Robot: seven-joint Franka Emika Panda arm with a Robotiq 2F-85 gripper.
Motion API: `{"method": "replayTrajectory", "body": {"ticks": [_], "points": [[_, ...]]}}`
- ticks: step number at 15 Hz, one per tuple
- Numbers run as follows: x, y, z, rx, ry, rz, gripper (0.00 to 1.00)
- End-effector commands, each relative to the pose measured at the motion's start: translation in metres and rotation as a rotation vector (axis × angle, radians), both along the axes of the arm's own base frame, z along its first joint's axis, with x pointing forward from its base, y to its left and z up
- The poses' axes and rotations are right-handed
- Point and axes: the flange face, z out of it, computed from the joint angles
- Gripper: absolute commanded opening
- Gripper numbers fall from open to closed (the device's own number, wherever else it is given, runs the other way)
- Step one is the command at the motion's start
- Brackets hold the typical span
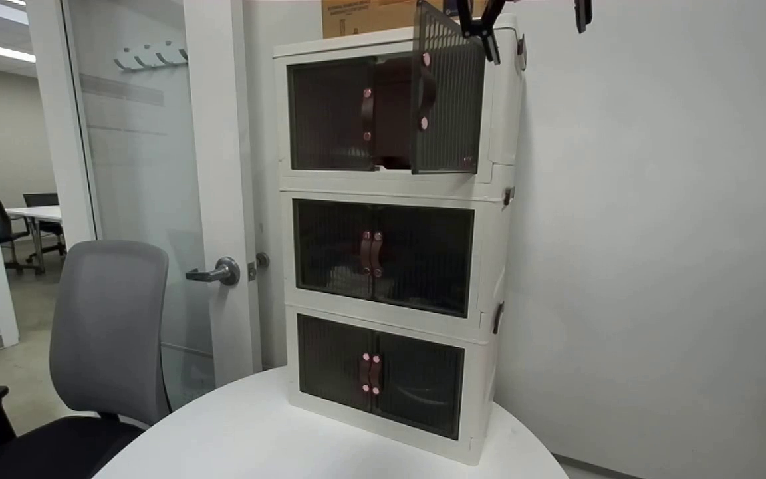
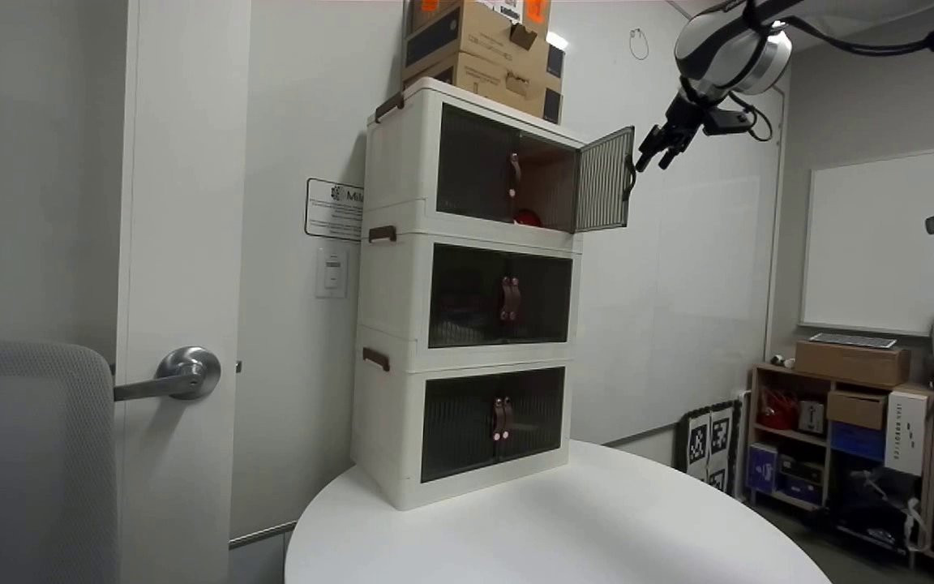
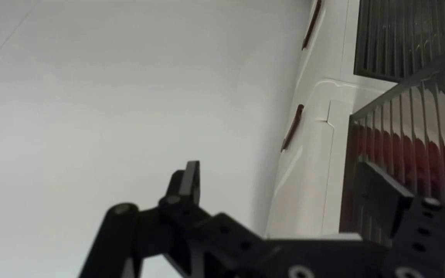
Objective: Close the open upper cabinet
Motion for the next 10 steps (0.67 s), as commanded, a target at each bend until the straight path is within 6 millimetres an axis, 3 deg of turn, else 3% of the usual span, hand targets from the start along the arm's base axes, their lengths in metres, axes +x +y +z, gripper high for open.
{"method": "replayTrajectory", "body": {"ticks": [1,6,10], "points": [[0.020,0.032,0.007,0.023,-0.056,0.065,1.00],[0.037,0.083,0.004,0.095,-0.065,0.173,1.00],[0.049,0.107,0.001,0.085,-0.089,0.204,1.00]]}}
